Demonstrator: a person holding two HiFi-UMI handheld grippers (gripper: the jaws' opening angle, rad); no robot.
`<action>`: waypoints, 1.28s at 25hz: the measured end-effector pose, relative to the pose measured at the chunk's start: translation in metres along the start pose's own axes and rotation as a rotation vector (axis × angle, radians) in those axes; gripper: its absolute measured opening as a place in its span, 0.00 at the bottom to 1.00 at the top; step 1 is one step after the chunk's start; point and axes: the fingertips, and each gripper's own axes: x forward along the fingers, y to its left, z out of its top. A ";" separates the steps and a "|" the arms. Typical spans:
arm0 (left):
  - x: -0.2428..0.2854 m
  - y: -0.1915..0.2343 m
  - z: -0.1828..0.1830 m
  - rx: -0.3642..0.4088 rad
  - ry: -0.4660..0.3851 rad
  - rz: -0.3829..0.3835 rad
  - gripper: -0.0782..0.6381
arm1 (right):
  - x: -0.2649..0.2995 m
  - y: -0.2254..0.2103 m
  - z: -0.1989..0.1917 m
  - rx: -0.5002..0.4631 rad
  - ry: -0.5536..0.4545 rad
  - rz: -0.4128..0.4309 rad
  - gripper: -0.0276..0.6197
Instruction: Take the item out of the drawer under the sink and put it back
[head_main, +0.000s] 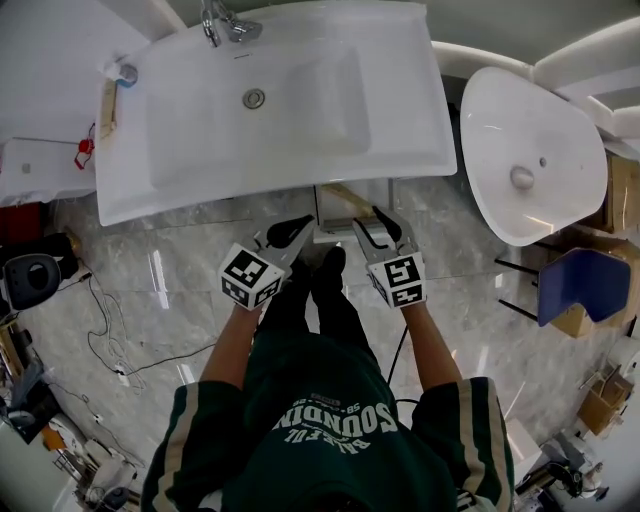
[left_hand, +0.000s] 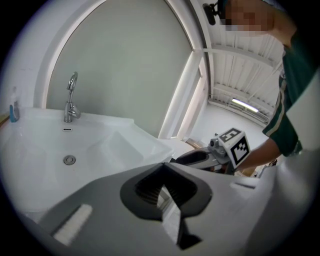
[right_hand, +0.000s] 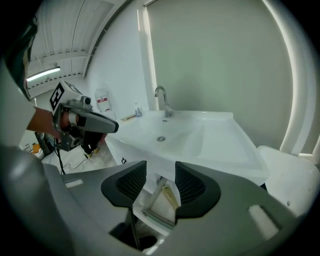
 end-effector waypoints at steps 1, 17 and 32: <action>0.000 0.002 -0.003 -0.005 0.002 0.004 0.18 | 0.007 -0.001 -0.009 -0.016 0.027 0.007 0.29; 0.001 0.036 -0.049 -0.039 0.014 0.078 0.18 | 0.134 -0.021 -0.154 -0.149 0.380 0.123 0.31; -0.034 0.071 -0.114 -0.142 0.023 0.211 0.18 | 0.218 -0.035 -0.253 -0.354 0.643 0.163 0.31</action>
